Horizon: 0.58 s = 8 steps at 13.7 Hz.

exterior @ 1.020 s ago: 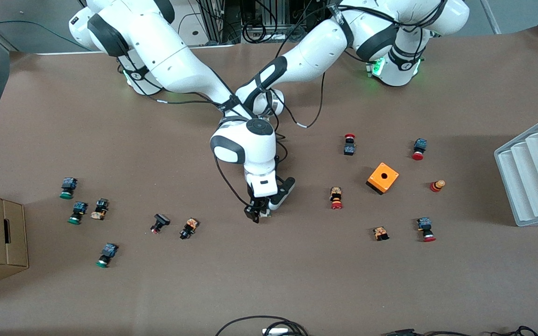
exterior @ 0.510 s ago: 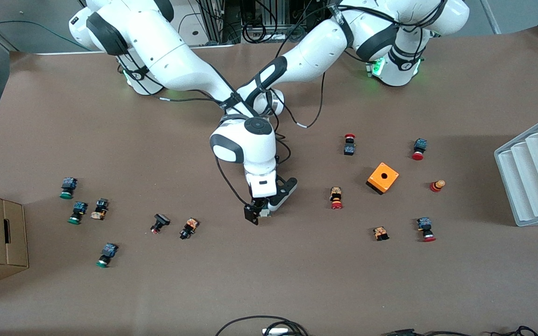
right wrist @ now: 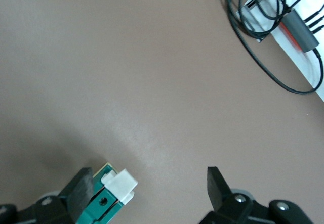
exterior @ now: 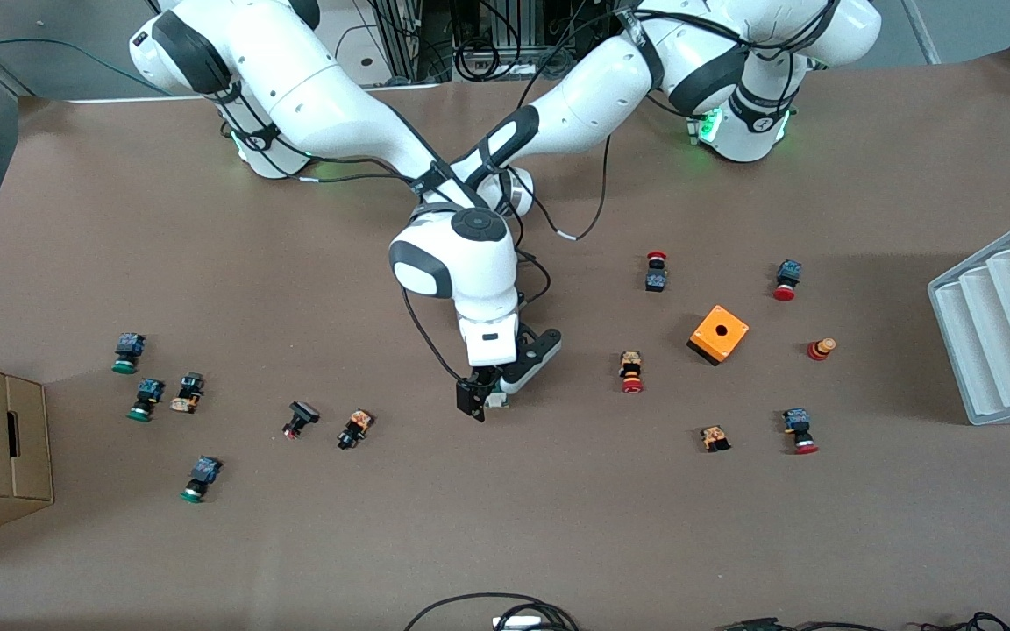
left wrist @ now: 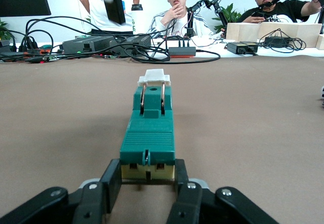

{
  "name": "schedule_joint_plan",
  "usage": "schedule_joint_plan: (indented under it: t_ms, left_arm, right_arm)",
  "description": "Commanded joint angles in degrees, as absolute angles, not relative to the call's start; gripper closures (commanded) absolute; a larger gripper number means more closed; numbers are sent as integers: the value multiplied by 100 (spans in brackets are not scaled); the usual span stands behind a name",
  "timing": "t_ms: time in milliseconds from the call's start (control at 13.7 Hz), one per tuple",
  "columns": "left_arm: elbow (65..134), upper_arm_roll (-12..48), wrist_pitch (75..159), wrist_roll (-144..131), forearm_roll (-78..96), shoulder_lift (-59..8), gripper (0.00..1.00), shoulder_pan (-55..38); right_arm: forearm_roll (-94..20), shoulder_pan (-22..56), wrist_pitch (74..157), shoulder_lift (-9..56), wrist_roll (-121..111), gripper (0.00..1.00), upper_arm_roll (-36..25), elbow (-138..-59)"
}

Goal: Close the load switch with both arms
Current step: 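Open the right gripper and lift it off the white handle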

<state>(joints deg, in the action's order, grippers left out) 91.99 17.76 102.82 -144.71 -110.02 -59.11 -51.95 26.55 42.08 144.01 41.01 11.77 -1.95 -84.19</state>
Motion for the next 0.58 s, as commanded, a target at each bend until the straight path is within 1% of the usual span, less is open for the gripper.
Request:
schedule_joint_plan:
  t_ms: [0,364,510]
  left_arm:
    - [8921,1635,10503,-14379,-11074,-6144,65,-5177]
    - [8921,1635,10503,-14379,-11074,-6144,65,-5186]
    - [8921,1635,10503,-14379,-11083,-6144,65,-5177]
  right_arm:
    - [2409,4096,14238,3841,1151,0,-185,-8481]
    - [2391,3894,14230,3595,1143,0,-176,-8481]
    - [2391,3885,14107,3472,1143,0,-176,-8481]
